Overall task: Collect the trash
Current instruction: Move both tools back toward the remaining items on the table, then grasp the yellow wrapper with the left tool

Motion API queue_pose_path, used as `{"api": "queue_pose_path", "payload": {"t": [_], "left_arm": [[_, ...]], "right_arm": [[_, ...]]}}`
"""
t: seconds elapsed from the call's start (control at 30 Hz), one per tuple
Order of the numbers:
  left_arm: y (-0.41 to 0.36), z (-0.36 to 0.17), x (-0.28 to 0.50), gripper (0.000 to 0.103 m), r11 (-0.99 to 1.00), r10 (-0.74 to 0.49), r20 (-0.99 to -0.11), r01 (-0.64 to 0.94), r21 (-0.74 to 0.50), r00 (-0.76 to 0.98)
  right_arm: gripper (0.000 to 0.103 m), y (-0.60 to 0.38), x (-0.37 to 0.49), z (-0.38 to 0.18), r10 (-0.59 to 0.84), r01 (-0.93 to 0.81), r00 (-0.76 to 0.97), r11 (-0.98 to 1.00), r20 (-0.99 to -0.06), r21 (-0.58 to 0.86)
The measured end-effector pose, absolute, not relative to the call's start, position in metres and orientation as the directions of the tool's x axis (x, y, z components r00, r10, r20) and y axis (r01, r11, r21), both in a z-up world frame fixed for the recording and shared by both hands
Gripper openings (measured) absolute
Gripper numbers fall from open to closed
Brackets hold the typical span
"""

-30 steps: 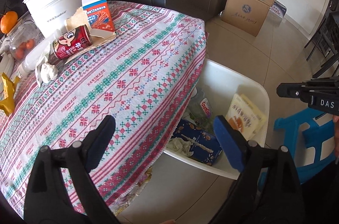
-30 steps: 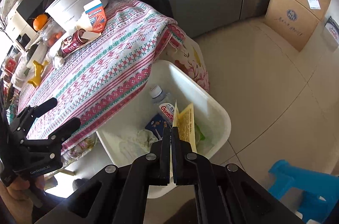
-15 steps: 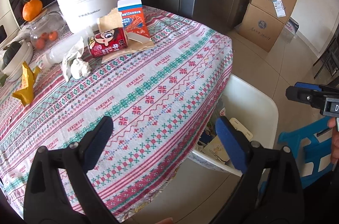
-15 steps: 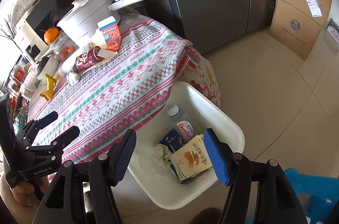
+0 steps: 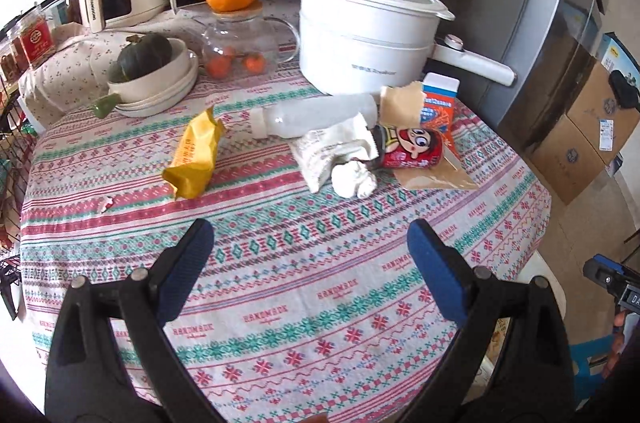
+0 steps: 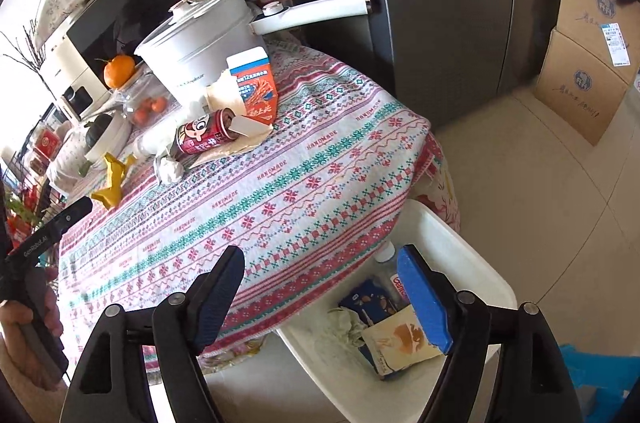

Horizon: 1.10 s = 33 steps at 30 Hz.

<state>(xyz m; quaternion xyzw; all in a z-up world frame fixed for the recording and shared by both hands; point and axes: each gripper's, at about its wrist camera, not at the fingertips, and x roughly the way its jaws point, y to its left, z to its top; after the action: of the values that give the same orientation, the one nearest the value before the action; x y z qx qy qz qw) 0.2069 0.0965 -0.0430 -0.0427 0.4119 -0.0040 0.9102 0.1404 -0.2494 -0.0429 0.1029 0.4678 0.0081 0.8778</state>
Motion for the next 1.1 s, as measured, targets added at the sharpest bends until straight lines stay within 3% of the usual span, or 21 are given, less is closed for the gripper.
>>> {"api": "queue_pose_path", "payload": {"t": [0.23, 0.57, 0.67, 0.73, 0.83, 0.9, 1.1], "left_arm": [[0.176, -0.073, 0.240, 0.097, 0.980, 0.028, -0.734, -0.164, -0.114, 0.679], [0.193, -0.116, 0.284, 0.090, 0.990, 0.004, -0.749, -0.108, -0.090, 0.663], [0.196, -0.128, 0.294, 0.075, 0.991, 0.010, -0.768, -0.108, -0.077, 0.640], [0.200, -0.133, 0.298, 0.055, 0.990, 0.007, -0.776, -0.115, -0.085, 0.631], [0.206, -0.132, 0.297, 0.046, 0.987, -0.011, -0.770, -0.118, -0.112, 0.638], [0.207, -0.131, 0.297, 0.019, 0.987, -0.017, -0.773, -0.111, -0.113, 0.634], [0.204, -0.116, 0.279, 0.014, 0.985, -0.029, -0.799, -0.119, -0.126, 0.601]], "right_arm": [[0.081, -0.216, 0.165, -0.051, 0.156, 0.066, 0.556, 0.971, -0.816, 0.231], [0.081, -0.189, 0.184, -0.072, 0.150, 0.052, 0.516, 0.977, -0.843, 0.206], [0.081, -0.186, 0.187, -0.077, 0.136, 0.052, 0.508, 0.981, -0.851, 0.187], [0.081, -0.184, 0.189, -0.080, 0.127, 0.050, 0.503, 0.983, -0.855, 0.176], [0.081, -0.181, 0.193, -0.084, 0.117, 0.050, 0.498, 0.985, -0.859, 0.163], [0.081, -0.179, 0.196, -0.087, 0.114, 0.048, 0.494, 0.986, -0.862, 0.158], [0.081, -0.166, 0.203, -0.090, 0.122, 0.033, 0.500, 0.987, -0.857, 0.160]]}}
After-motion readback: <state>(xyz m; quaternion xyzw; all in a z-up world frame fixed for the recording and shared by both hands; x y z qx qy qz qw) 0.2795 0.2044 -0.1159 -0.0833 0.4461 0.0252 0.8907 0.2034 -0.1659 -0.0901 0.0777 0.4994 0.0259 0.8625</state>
